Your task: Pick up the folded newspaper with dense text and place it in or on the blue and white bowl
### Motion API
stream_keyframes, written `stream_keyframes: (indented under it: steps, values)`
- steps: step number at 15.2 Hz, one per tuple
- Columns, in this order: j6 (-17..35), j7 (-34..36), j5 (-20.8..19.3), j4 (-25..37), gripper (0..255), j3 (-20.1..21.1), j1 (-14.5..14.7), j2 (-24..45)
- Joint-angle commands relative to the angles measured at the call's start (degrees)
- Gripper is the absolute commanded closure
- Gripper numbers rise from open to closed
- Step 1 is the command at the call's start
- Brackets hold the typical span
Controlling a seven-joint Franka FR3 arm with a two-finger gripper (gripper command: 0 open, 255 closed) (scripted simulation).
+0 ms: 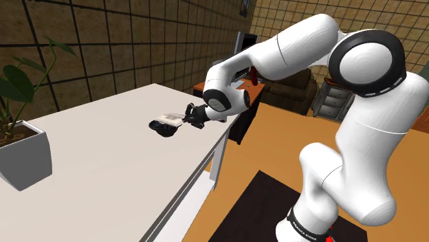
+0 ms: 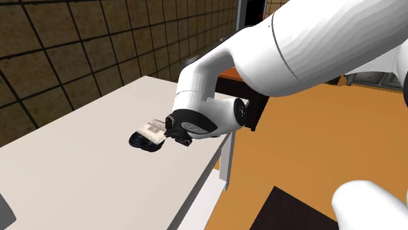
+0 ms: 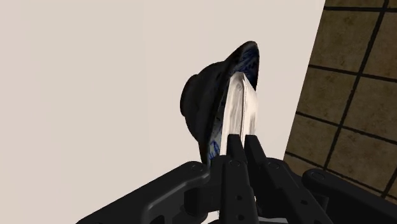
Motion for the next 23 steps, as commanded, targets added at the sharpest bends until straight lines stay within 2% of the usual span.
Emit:
stream_keyframes:
  steps: [1,10,18,19,23]
  values:
    - [-1.9,-0.59,1.44,-0.33,255,-0.25,-0.13,1.79]
    - [-10.08,-1.8,6.43,-2.08,255,-0.45,-1.03,9.49]
    - [-10.08,-1.81,6.43,-2.08,255,-0.44,-1.05,9.49]
    - [-10.08,-1.82,6.44,-2.08,0,-0.44,-1.04,9.49]
    - [-10.08,-1.82,6.45,-2.08,0,-0.44,-1.04,9.49]
